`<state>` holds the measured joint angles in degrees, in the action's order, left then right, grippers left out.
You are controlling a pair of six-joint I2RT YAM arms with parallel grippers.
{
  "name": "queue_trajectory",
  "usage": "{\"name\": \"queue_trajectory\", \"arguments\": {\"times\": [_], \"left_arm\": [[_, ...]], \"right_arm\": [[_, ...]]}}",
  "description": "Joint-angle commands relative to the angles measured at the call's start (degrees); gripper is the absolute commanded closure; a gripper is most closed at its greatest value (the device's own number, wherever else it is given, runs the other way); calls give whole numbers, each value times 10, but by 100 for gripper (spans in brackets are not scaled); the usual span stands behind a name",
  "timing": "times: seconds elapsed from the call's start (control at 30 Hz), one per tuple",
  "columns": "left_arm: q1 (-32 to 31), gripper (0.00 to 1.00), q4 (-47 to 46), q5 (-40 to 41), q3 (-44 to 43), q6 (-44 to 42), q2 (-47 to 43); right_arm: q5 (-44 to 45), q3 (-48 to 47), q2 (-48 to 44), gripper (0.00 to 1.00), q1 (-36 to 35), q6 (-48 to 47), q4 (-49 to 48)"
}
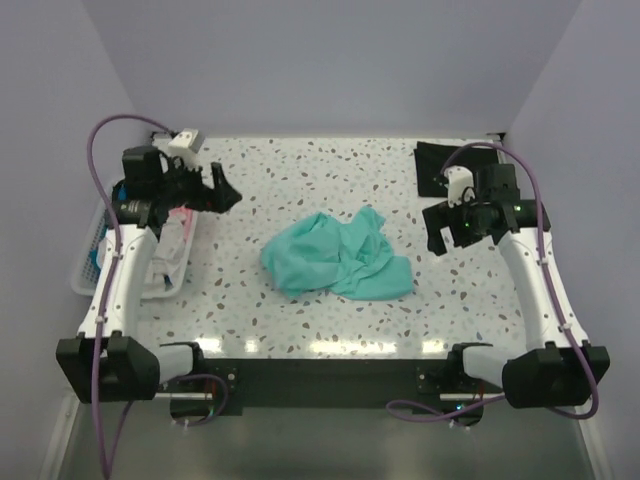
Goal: Fold and stack the t-shirts
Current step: Move the tshirt to the center of the board
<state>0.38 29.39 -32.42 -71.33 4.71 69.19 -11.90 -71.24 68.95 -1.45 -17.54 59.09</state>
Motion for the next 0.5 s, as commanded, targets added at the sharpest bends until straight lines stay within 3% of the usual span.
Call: {"name": "queue_trajectory", "arguments": {"times": [0.0,0.1,0.13,0.23,0.47], "left_arm": [[82,0,88,-68,66,-97,-8],[30,0,107,-72,88,-151,-17],[-38,0,111,-53,90,-170,-16],[-143,5,101,9,124,-183,-11],[-237,16,70,136,188,-245,44]], "right_arm": [[-40,0,11,1,2,-44,22],[-45,6,49,1,1,-50,27],[-49,8,62,1,1,-46,23],[-53,9,110,1,-7,-32,0],[-41,-29,232,5,-73,39,-91]]}}
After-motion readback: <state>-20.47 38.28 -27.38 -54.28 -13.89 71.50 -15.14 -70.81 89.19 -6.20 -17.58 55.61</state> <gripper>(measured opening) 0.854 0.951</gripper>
